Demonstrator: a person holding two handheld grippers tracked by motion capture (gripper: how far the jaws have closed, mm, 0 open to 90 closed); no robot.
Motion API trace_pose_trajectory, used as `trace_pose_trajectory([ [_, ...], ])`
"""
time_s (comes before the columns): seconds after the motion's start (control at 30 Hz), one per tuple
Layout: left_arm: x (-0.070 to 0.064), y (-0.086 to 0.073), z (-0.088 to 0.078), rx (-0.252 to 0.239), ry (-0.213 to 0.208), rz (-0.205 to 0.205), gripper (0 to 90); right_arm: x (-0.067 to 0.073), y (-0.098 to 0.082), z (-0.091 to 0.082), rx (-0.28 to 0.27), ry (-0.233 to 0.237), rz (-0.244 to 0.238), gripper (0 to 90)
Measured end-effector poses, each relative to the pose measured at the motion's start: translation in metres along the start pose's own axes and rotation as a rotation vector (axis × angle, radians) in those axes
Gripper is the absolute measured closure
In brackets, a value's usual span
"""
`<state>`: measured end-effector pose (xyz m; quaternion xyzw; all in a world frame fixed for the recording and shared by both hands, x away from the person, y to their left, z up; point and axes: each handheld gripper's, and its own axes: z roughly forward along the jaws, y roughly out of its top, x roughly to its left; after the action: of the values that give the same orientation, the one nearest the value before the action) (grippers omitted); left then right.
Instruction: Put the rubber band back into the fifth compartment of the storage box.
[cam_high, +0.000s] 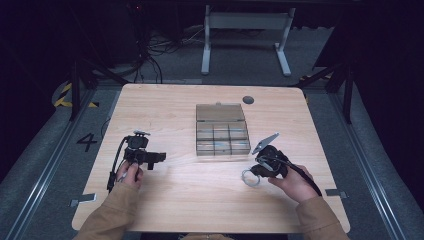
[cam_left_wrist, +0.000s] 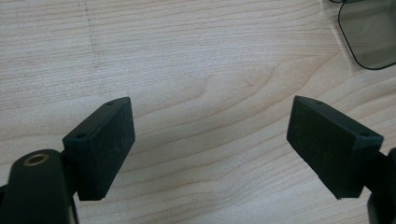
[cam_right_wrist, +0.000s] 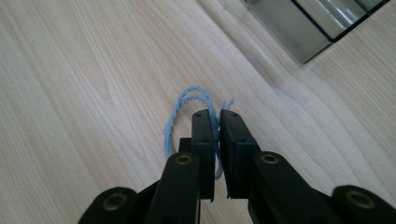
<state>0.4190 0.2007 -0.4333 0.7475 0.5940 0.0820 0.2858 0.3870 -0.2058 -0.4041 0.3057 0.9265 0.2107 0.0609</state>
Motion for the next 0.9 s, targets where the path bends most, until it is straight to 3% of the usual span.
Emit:
trace_pose_trajectory([
  [0.5, 0.001, -0.002, 0.0, 0.001, 0.007, 0.003, 16.0, -0.007, -0.001, -0.037, -0.116, 0.011, 0.05, 84.7],
  [0.77, 0.006, -0.007, -0.007, -0.011, 0.026, -0.009, 16.0, -0.011, 0.004, -0.055, -0.155, -0.018, 0.103, 84.7],
  [0.9, 0.009, -0.011, -0.009, -0.016, 0.03, -0.016, 16.0, -0.013, 0.008, -0.061, -0.173, -0.018, 0.104, 84.7],
])
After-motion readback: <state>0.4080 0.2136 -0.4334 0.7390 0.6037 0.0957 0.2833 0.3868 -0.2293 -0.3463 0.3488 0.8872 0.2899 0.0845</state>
